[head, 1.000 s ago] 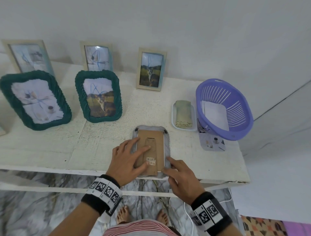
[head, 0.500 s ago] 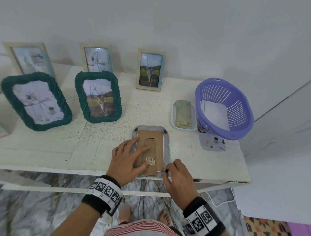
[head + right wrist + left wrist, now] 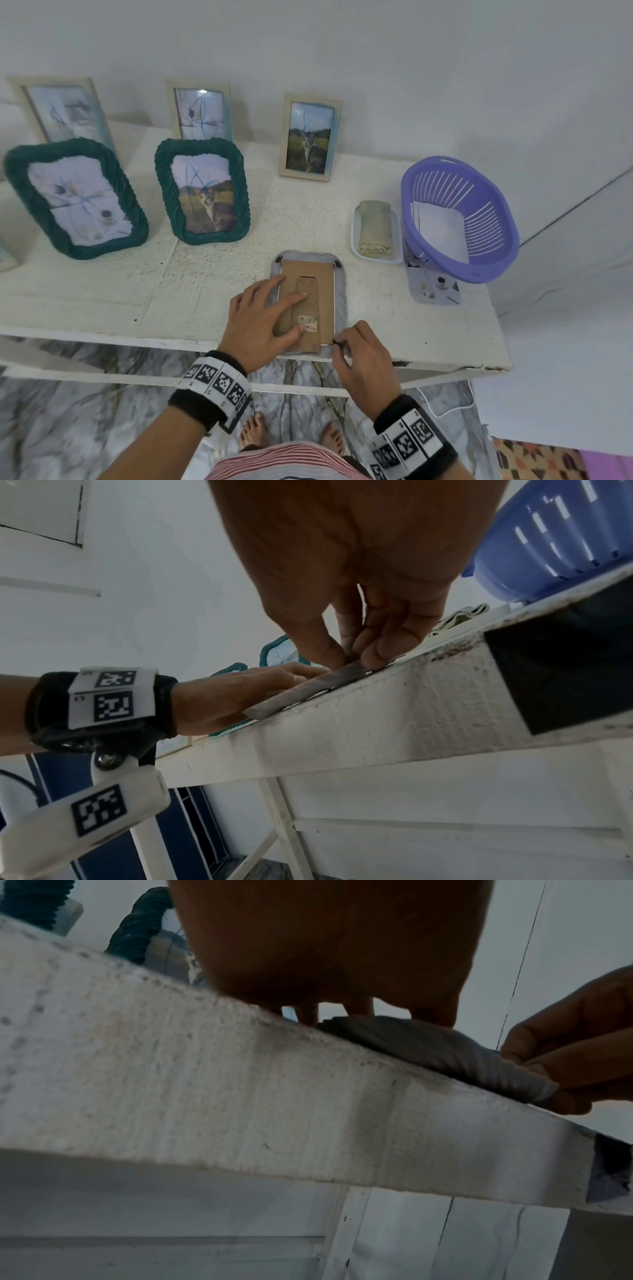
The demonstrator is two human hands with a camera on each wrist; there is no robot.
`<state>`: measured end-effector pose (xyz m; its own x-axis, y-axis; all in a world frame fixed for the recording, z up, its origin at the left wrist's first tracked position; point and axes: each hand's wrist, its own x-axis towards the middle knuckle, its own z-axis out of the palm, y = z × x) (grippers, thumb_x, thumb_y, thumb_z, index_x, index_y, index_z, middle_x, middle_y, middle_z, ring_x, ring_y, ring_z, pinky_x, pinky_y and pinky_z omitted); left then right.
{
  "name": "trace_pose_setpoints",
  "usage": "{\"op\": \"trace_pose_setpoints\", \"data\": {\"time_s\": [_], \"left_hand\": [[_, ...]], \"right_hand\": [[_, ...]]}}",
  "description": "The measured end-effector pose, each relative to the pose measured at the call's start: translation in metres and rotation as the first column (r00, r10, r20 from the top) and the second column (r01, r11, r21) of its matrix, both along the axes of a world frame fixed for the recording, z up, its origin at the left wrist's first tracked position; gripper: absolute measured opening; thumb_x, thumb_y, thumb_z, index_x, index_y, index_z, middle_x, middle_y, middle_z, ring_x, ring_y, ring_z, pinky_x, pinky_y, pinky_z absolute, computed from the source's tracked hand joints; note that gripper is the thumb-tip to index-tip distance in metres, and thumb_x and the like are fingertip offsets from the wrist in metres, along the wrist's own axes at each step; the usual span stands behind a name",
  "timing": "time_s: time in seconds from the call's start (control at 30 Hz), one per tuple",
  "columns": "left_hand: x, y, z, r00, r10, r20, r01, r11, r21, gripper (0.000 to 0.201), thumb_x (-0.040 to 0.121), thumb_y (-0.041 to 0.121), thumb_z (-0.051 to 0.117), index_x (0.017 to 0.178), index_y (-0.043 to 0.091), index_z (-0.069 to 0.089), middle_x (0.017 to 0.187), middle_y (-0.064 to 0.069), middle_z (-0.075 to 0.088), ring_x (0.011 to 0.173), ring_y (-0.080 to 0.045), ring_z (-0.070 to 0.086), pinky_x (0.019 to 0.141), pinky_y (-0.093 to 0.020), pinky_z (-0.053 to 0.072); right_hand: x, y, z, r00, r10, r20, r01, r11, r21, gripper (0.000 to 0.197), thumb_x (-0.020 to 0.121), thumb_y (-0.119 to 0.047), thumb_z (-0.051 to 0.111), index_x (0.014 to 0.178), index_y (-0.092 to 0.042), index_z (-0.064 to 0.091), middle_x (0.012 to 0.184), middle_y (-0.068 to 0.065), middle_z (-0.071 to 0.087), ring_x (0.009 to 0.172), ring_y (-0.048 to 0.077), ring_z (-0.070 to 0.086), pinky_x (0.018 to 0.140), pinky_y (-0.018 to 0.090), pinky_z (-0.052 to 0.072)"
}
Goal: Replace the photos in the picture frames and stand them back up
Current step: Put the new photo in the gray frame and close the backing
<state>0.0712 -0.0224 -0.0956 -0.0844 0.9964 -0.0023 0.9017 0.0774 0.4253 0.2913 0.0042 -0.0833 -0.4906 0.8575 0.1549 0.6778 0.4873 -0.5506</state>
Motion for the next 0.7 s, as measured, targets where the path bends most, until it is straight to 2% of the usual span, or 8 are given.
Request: {"op": "trace_pose_setpoints", "data": {"time_s": [0.17,0.3,0.37,0.47,0.57,0.63,0.7], "left_hand": [[0.0,0.0,-0.001,1.0,-0.001,0.011,0.001,1.0,0.009,0.055,0.082,0.071,0.041,0.135,0.058,0.038,0.156,0.014,0.022,0.138,-0.017,0.021,0.108,-0.042,0.022],[0.0,-0.001,-0.001,1.0,-0.004,0.024,0.004,1.0,0.016,0.055,0.082,0.071,0.041,0.135,0.058,0.039,0.156,0.013,0.023,0.139,-0.018,0.021,0.108,-0.043,0.022],[0.0,-0.002,-0.001,0.999,-0.008,0.041,0.007,1.0,0.017,0.055,0.083,0.072,0.039,0.136,0.058,0.038,0.157,0.014,0.022,0.139,-0.017,0.019,0.109,-0.043,0.021],[-0.001,-0.004,-0.003,0.998,-0.014,0.059,0.013,1.0,0.015,0.058,0.084,0.075,0.033,0.139,0.058,0.034,0.158,0.016,0.018,0.142,-0.015,0.015,0.11,-0.041,0.017],[-0.004,-0.005,-0.003,0.99,-0.031,0.134,0.03,0.999,0.01,0.063,0.086,0.074,0.029,0.145,0.052,0.028,0.16,0.016,0.014,0.145,-0.013,0.011,0.113,-0.039,0.013],[-0.009,-0.009,0.0,0.97,-0.01,0.245,0.004,1.0,0.025,0.059,0.09,0.068,0.033,0.144,0.044,0.035,0.158,0.013,0.022,0.143,-0.012,0.021,0.114,-0.042,0.02],[-0.014,-0.019,0.004,0.955,0.022,0.295,-0.048,0.996,0.08,0.046,0.091,0.059,0.042,0.129,0.035,0.054,0.146,0.011,0.04,0.131,-0.011,0.038,0.106,-0.047,0.036]], "right_hand": [[0.002,0.002,0.001,0.999,0.043,-0.001,-0.043,0.999,0.01,0.013,0.085,-0.005,0.063,0.079,-0.014,0.057,0.08,-0.007,0.046,0.063,0.005,0.043,0.06,0.012,0.035],[0.004,0.005,0.005,0.997,0.075,0.03,-0.076,0.995,0.062,0.011,0.084,-0.007,0.066,0.078,-0.014,0.059,0.079,-0.005,0.05,0.064,0.005,0.043,0.063,0.01,0.033],[0.003,0.004,0.01,0.996,0.077,0.042,-0.081,0.993,0.092,0.002,0.086,-0.016,0.06,0.084,-0.015,0.06,0.083,-0.004,0.05,0.068,0.009,0.047,0.064,0.012,0.036],[-0.001,0.002,0.016,0.987,0.12,0.109,-0.133,0.985,0.114,0.016,0.087,-0.027,0.052,0.097,-0.018,0.059,0.095,0.0,0.052,0.077,0.014,0.046,0.063,0.021,0.043],[-0.005,0.002,0.015,0.966,0.168,0.196,-0.192,0.975,0.112,0.025,0.086,-0.032,0.054,0.107,-0.022,0.062,0.101,0.001,0.053,0.083,0.016,0.045,0.068,0.025,0.046],[-0.006,0.002,0.014,0.961,0.16,0.224,-0.189,0.975,0.113,0.028,0.085,-0.035,0.055,0.108,-0.022,0.064,0.101,0.0,0.054,0.084,0.016,0.044,0.069,0.026,0.047],[-0.006,0.001,0.013,0.964,0.153,0.219,-0.178,0.979,0.101,0.031,0.083,-0.039,0.058,0.108,-0.022,0.065,0.101,0.0,0.054,0.084,0.016,0.045,0.069,0.025,0.047]]}}
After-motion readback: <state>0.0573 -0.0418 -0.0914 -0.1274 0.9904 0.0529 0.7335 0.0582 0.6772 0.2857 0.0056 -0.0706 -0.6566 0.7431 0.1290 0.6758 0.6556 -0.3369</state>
